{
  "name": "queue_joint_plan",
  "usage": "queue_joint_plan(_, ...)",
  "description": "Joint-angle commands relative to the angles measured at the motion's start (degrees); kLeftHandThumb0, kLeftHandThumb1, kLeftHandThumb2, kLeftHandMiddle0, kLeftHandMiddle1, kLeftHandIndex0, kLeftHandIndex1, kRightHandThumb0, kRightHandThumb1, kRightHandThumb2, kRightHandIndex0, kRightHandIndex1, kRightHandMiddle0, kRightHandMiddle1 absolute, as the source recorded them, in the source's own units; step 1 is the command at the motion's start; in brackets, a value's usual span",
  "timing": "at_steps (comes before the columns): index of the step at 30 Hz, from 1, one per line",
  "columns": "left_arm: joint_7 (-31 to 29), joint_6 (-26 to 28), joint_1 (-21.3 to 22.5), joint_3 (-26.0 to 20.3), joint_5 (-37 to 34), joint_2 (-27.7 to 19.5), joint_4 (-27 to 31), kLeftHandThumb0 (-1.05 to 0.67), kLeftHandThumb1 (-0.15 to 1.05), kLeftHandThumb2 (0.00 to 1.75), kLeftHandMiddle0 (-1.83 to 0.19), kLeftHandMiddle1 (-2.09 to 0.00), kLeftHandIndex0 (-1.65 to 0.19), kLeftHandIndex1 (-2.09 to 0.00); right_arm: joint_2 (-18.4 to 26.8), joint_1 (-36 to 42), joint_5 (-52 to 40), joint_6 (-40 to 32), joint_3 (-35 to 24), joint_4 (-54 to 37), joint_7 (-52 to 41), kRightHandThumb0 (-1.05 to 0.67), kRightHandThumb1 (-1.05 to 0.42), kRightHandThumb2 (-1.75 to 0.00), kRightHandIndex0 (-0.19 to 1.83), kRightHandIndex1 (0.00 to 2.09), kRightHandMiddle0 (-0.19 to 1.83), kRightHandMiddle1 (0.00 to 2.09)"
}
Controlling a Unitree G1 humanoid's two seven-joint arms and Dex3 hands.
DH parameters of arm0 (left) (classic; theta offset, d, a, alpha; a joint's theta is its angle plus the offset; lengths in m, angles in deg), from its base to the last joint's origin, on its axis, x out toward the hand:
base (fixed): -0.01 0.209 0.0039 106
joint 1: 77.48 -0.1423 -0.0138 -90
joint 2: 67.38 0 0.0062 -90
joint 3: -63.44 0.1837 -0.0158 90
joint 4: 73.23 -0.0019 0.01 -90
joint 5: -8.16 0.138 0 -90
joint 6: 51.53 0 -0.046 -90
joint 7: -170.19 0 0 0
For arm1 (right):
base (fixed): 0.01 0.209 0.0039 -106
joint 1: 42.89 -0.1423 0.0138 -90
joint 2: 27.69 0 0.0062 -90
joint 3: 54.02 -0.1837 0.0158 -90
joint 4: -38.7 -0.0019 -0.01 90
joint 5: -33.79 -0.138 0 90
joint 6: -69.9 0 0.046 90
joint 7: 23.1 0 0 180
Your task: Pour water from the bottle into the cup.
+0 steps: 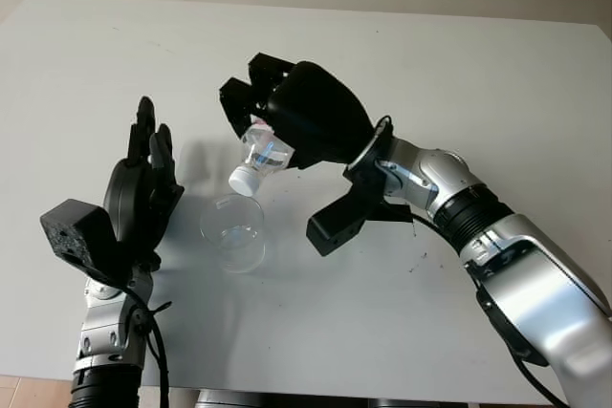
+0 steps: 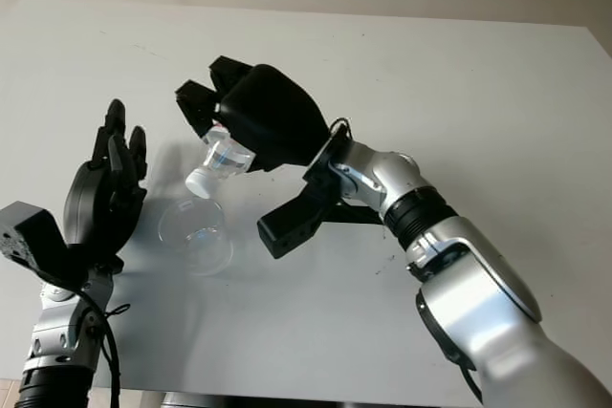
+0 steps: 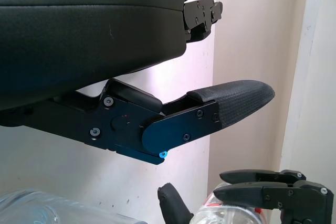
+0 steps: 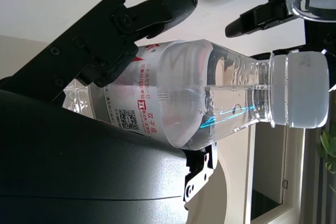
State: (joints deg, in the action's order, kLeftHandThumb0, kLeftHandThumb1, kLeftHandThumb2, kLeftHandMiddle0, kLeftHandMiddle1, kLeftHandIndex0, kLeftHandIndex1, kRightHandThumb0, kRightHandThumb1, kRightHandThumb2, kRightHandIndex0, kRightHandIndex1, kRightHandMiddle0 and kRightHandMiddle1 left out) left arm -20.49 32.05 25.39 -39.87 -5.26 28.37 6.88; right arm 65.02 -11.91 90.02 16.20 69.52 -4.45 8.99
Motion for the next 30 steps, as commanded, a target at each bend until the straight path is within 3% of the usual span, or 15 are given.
queue_joint_plan(1, 0.05, -0.51, 0.60, 0.19, 0.19, 0.09, -0.33, -0.83, 1.05, 0.76, 0.16, -0.05, 0.18, -0.05, -0.31, -2.09, 0.50, -0.37, 0.16, -1.98, 1.09, -0.26, -0.98, -0.32, 1.19, 2.09, 0.67, 2.09)
queue_joint_plan(6, -0.10, -1.05, 0.78, 0.28, 0.22, 0.31, -0.77, -0.82, 1.05, 0.77, 0.17, -0.05, 0.19, -0.05, -0.38, -2.25, 2.14, -0.61, 0.60, -3.16, 4.06, -0.31, -1.04, -0.13, 1.19, 2.09, 0.59, 2.09)
queue_joint_plan(12, -0.10, -0.96, 0.75, 0.28, 0.16, 0.35, -0.73, -0.83, 1.05, 0.76, 0.18, -0.05, 0.19, -0.05, 0.77, -2.51, 8.00, -3.71, 2.88, -6.70, 8.32, -0.34, -1.05, -0.19, 1.28, 2.09, 0.87, 2.09)
queue_joint_plan(15, 0.13, -1.06, 0.75, 0.31, 0.34, 0.45, -0.74, -0.83, 1.05, 0.77, 0.17, -0.05, 0.19, -0.05, 1.56, -2.91, 12.24, -6.12, 4.71, -7.84, 10.85, -0.37, -1.05, -0.17, 1.19, 2.09, 0.70, 2.09)
queue_joint_plan(18, 0.39, -1.07, 0.74, 0.30, 0.30, 0.67, -0.66, -0.83, 1.05, 0.76, 0.16, -0.06, 0.18, -0.05, 1.70, -3.10, 14.44, -7.83, 5.85, -7.72, 13.17, -0.38, -1.05, -0.16, 1.19, 2.09, 0.67, 2.09)
queue_joint_plan(30, 0.23, -1.29, 0.47, 0.42, 0.52, 0.51, -0.63, -0.83, 1.05, 0.77, 0.17, -0.05, 0.18, -0.05, 2.82, -3.59, 18.78, -11.40, 8.90, -9.14, 15.16, -0.39, -1.05, -0.19, 1.20, 2.09, 0.81, 2.09)
